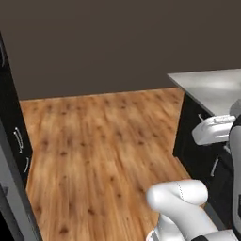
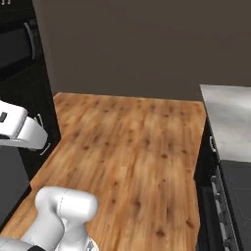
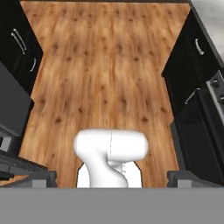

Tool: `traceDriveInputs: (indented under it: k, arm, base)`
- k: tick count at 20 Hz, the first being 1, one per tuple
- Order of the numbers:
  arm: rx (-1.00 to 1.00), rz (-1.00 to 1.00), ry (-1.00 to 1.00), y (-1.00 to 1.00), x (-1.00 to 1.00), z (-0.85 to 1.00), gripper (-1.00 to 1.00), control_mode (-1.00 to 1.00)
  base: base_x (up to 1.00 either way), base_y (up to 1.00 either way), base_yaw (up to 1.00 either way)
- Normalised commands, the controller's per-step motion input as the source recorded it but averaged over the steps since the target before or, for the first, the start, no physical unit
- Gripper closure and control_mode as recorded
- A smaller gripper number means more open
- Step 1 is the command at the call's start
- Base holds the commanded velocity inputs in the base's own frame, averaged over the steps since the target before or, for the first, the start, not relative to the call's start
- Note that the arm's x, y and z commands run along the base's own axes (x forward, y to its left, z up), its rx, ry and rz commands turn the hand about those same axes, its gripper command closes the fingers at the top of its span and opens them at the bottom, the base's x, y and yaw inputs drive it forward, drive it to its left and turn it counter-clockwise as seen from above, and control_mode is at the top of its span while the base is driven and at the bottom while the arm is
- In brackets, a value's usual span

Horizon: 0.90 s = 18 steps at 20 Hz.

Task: Take the bell pepper, bell pepper, and orange from the freezer and place them in the bowl on the counter.

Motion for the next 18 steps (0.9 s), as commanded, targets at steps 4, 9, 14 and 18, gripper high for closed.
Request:
traceDriveInputs:
  k: [4,9,14,18]
  arm:
    - [0.0,0.0,0.0,0.0,0.0,0.0,-1.0,1.0]
    - [0.0,0.0,0.0,0.0,0.0,0.0,-1.0,1.0]
    - [0.0,0.0,0.0,0.0,0.0,0.0,-1.0,1.0]
    - [0.0,0.0,0.0,0.0,0.0,0.0,-1.0,1.0]
  base:
    - [1.0,-0.21,0.3]
    - [0.94,-0.11,0.62]
    - [0.74,-0.06,0.81]
    - [0.7,-0.05,0.82]
